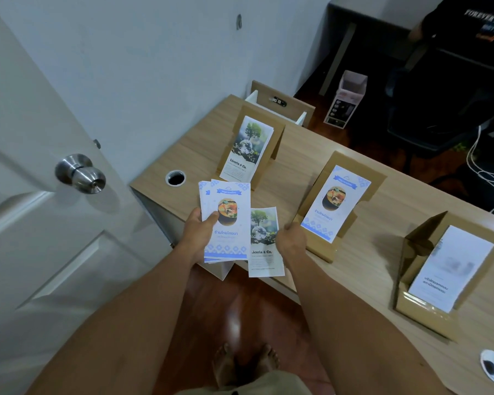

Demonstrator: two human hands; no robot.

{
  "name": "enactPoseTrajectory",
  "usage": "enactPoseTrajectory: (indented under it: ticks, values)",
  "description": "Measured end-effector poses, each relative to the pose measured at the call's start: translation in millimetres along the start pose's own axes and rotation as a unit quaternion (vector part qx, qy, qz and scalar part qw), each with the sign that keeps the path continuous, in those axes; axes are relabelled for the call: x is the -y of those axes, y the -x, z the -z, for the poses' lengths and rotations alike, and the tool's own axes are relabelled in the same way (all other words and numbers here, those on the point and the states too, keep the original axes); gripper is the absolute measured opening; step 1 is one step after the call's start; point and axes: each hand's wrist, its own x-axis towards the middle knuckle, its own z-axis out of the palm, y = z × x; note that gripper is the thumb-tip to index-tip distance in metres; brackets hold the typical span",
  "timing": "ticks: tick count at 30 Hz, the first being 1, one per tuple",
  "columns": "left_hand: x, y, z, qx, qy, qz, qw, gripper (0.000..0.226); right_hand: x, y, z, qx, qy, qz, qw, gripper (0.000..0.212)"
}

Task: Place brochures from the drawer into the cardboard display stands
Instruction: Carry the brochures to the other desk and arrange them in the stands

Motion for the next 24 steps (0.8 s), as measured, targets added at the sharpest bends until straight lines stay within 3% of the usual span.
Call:
enactPoseTrajectory:
  ticks: [5, 7, 13, 17, 21, 24]
  values:
    - [-13, 10, -19, 0.047, 0.013, -0.007, 0.999, 0.015, 28, 5, 14, 0.109, -0.233, 0.021, 0.966, 0.032]
    - [-18, 13, -31, 0.07, 0.027, 0.002, 0.997, 0.022, 35, 8, 23, 0.141, -0.212, 0.035, 0.966, 0.043]
    - [-38, 26, -65, 0.14, 0.054, 0.04, 0.988, 0.034, 31, 1, 52, 0.127, -0.212, 0.068, 0.967, 0.032]
    - [-49, 24, -83, 0.161, 0.042, 0.064, 0.984, 0.035, 25, -11, 76, 0.117, -0.204, 0.064, 0.97, 0.053]
    - [-51, 28, -105, 0.159, 0.007, 0.024, 0.987, 0.025, 26, -20, 97, 0.113, -0.21, 0.064, 0.969, 0.03]
    - [-48, 31, -123, 0.167, 0.006, 0.005, 0.986, 0.032, 26, -28, 107, 0.117, -0.213, 0.08, 0.967, 0.023]
